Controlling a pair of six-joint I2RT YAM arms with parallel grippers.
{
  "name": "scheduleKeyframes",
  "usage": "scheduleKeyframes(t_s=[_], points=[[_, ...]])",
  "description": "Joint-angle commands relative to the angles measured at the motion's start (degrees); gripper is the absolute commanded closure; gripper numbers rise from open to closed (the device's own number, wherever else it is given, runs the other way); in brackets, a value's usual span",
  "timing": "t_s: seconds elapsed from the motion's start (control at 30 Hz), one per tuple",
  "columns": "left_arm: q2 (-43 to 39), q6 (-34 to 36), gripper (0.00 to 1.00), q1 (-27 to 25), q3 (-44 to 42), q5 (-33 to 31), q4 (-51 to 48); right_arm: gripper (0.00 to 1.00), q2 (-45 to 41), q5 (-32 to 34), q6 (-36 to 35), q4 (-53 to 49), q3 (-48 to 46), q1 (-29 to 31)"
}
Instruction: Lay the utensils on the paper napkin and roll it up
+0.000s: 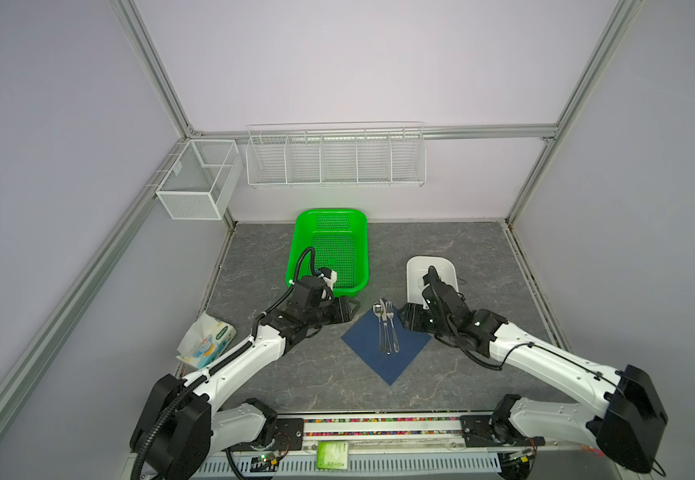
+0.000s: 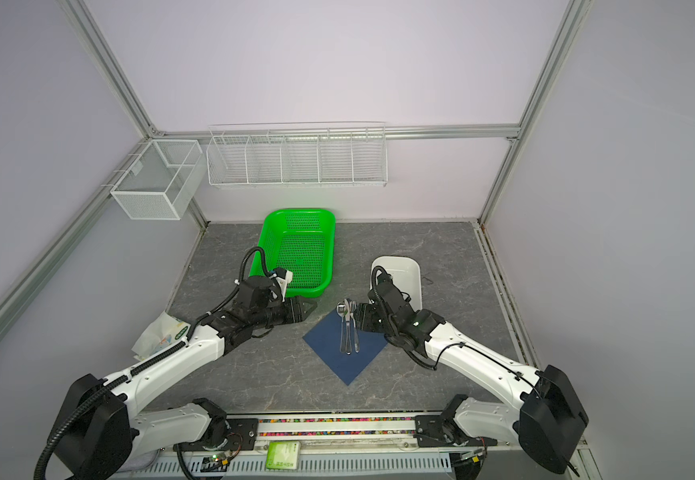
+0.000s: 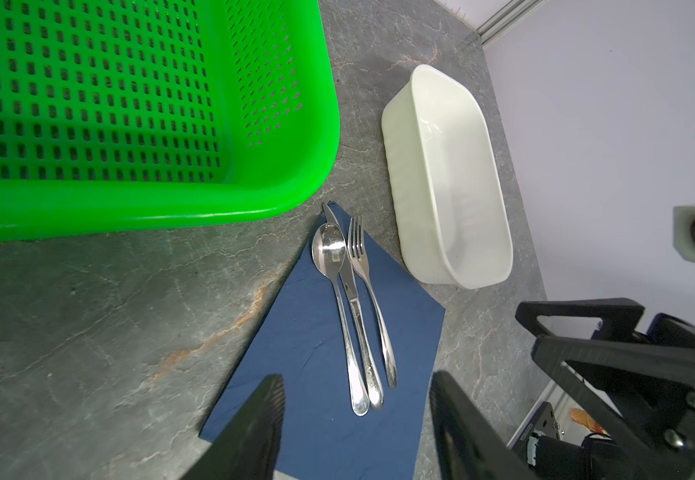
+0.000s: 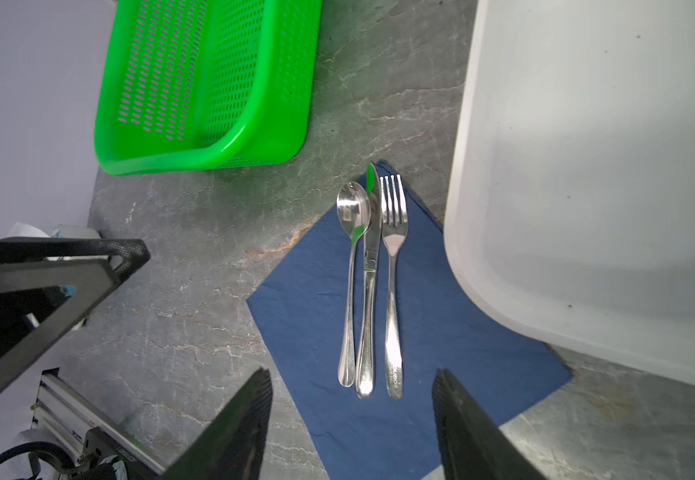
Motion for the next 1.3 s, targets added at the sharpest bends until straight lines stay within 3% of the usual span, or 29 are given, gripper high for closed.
scheduleKeyframes(t_s=[0.0, 0.17, 0.37, 0.47, 0.5, 0.57, 0.67, 0.8, 1.0, 1.13, 1.27], points=[[-1.61, 2.09, 0.42, 0.01, -0.26, -0.73, -2.11, 0.31, 1.11, -0.90, 0.39, 3.96, -2.00, 1.10], [-1.78, 1.48, 0.42, 0.22, 3.20, -1.51, -8.52, 0.34, 4.21, -5.16, 2.81, -6.33, 3.65, 1.21], [-3.66, 0.79, 0.42, 0.12, 0.13, -2.55, -6.55, 0.34, 3.12, -8.99, 5.75, -1.32, 0.19, 1.69], [-5.09, -2.20, 0.41, 0.12, -2.71, -1.83, -4.80, 0.34, 0.07, -6.36, 9.73, -6.03, -1.34, 2.46], [-5.59, -2.89, 0.41, 0.12, -3.35, 0.00, -3.64, 0.33, -1.58, -6.69, 11.11, -6.30, -2.43, 2.91], [-6.63, -3.94, 0.29, -0.09, -4.92, 1.98, -1.32, 0.33, -4.38, -8.10, 10.71, -3.88, -5.05, 4.11], [-7.21, -6.85, 0.27, -0.19, -7.72, 3.03, 2.36, 0.31, -7.69, -7.38, 13.40, -4.88, -8.23, 6.40], [-9.33, -8.74, 0.26, -1.38, -11.12, 4.19, 4.32, 0.31, -9.12, -10.01, 17.19, -0.92, -12.55, 10.56], [-11.61, -10.11, 0.26, -2.64, -14.50, 4.75, 2.54, 0.32, -7.19, -6.04, 25.69, 2.92, -16.69, 17.50], [-13.21, -11.29, 0.26, -3.22, -15.68, 3.92, 1.89, 0.33, -5.38, -6.74, 32.92, 15.45, -22.60, 19.50], [-14.21, -11.44, 0.26, -3.63, -15.77, 2.98, 0.63, 0.33, -4.81, -6.11, 35.15, 14.92, -23.58, 20.26]])
